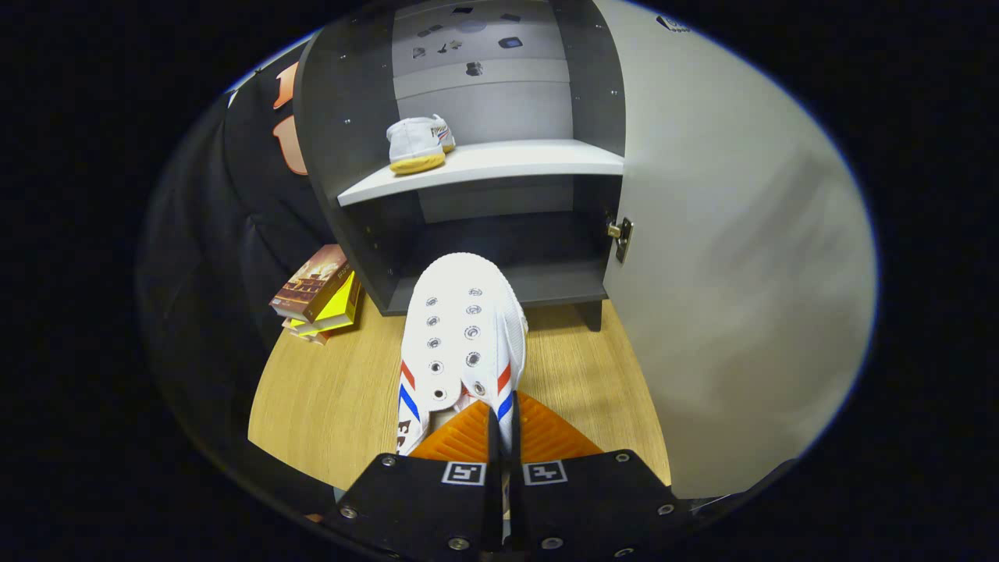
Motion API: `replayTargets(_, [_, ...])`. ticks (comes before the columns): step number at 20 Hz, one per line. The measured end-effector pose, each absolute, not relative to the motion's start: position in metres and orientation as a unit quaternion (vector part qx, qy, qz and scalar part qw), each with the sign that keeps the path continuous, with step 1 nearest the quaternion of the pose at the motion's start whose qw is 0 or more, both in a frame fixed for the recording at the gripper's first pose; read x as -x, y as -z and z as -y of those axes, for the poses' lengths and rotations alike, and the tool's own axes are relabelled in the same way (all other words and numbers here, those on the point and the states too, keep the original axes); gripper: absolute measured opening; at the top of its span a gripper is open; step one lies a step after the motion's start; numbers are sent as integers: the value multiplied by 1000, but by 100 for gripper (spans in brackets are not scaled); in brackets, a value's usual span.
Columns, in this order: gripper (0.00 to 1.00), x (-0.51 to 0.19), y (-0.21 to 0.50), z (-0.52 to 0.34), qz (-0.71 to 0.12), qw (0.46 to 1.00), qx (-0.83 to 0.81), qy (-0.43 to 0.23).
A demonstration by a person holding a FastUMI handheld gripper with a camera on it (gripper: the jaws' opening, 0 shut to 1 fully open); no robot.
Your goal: Open the shoe cabinet door, grab the shoes and put them into the shoe cabinet, then close the shoe cabinet door.
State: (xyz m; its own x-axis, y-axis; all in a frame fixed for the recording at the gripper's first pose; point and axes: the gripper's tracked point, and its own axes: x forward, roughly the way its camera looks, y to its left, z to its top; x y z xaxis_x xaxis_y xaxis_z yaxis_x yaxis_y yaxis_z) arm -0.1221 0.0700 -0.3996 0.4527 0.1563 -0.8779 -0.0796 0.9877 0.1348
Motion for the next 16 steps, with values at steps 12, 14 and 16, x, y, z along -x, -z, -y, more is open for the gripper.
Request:
replayTargets(12, [3, 29, 298, -76, -430, 899, -50, -67])
replayTargets(14, [3, 12, 291, -74, -421, 904, -44, -59])
replayTargets(16, [3, -4, 289, -74, -414, 908, -37, -49])
